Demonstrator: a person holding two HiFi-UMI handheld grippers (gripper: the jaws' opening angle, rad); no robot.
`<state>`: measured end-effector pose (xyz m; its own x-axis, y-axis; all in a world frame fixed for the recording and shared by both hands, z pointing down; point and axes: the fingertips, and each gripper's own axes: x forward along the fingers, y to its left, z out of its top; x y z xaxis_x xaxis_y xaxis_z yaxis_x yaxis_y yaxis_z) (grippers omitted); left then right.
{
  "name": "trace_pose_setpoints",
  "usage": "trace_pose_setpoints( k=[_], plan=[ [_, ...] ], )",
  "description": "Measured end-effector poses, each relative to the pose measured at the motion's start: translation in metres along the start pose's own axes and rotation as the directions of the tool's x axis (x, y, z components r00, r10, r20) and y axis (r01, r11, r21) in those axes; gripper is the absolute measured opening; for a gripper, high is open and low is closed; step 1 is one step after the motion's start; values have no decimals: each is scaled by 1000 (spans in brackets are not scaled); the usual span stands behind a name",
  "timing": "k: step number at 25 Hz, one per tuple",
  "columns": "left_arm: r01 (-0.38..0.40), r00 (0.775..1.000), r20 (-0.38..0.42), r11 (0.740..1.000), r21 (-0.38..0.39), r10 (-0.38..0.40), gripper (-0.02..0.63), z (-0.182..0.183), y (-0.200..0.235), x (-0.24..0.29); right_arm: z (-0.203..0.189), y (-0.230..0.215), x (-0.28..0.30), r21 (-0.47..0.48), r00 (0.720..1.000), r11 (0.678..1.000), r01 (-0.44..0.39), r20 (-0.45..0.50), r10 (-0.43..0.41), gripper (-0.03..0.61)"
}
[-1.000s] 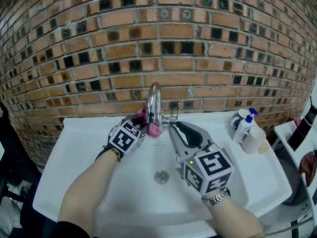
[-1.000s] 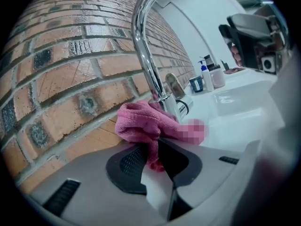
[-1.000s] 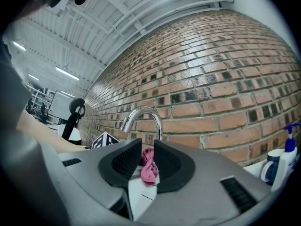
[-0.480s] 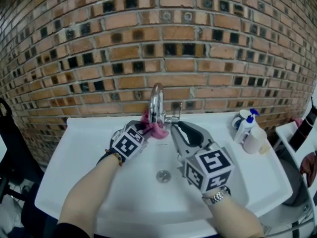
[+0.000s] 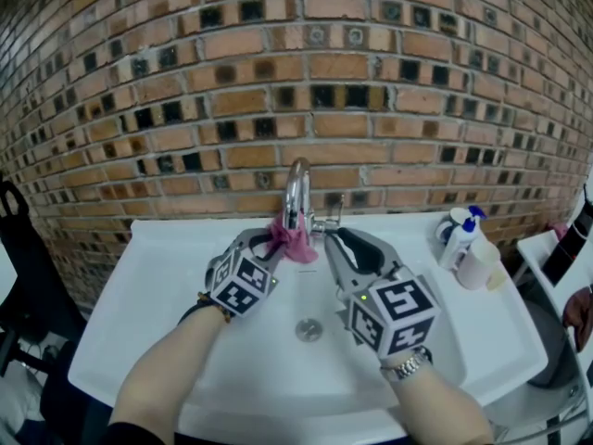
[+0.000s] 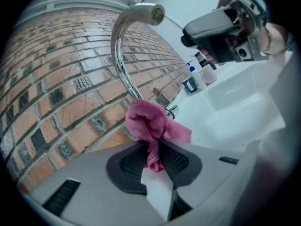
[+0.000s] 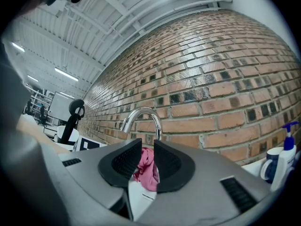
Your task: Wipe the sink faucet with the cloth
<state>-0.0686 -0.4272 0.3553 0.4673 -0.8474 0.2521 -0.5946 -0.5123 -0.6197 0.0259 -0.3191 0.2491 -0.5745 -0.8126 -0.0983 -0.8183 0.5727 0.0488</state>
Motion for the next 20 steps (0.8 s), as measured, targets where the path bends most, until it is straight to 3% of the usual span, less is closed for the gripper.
trace_pose_setpoints(
  k=[5, 12, 20],
  plan=[
    [-97, 991, 95, 995, 23, 95, 81, 18, 5, -18, 0, -1, -1, 4, 1000, 1000, 2, 4, -2, 91],
    [-239, 945, 245, 969, 70, 215, 81, 54, 21, -45, 0, -3, -3, 9, 1000, 1000, 6, 5, -6, 91],
    [-341, 896, 366, 919, 198, 253, 83, 85, 29, -59, 0, -3, -2, 10, 1000, 1000, 14, 3, -14, 91]
  ],
)
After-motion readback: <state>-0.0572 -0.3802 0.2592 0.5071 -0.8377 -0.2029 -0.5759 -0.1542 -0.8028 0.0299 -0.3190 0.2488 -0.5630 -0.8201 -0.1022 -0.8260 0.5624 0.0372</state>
